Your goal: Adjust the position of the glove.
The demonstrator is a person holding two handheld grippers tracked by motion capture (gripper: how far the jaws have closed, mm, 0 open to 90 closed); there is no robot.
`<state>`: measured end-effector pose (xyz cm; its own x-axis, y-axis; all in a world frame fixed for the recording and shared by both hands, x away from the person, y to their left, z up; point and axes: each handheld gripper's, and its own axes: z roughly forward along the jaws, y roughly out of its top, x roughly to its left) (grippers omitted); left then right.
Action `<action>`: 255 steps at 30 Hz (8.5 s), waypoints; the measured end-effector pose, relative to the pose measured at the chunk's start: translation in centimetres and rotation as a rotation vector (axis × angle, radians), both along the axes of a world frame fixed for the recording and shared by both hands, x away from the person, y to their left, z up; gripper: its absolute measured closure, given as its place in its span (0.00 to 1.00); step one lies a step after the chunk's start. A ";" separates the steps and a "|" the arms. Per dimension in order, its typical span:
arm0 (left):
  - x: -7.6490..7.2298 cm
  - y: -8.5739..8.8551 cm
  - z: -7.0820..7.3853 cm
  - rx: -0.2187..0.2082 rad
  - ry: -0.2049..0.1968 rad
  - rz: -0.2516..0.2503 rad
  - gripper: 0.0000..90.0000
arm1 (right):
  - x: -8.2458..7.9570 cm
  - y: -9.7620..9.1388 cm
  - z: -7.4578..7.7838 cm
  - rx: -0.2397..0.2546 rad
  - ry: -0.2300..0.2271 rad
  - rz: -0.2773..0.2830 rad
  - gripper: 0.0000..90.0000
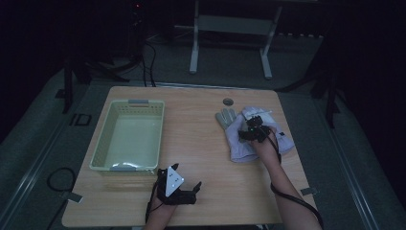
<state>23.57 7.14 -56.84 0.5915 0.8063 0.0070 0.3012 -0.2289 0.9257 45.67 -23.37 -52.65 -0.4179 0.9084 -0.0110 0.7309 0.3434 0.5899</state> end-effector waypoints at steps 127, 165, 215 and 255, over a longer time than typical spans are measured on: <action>-0.1 0.0 0.0 -0.004 -0.005 0.004 0.00 | 0.7 -11.6 2.7 0.049 -0.157 -0.026 0.54; -0.2 0.0 0.0 -0.004 -0.012 0.010 0.00 | -3.4 -8.9 4.9 0.171 -0.104 -0.152 0.88; -0.2 -0.2 0.0 0.012 -0.014 0.000 0.00 | -6.9 -5.2 1.4 -0.001 -0.057 -0.184 0.62; -0.2 -0.2 0.0 0.016 -0.015 -0.003 0.00 | -5.5 -7.0 -0.2 0.058 0.062 -0.030 0.81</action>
<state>23.39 6.90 -56.85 0.5940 0.8040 0.0283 0.2869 -0.2445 0.9262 40.17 -30.41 -52.84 -0.3884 0.9190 0.0672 0.7763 0.2870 0.5612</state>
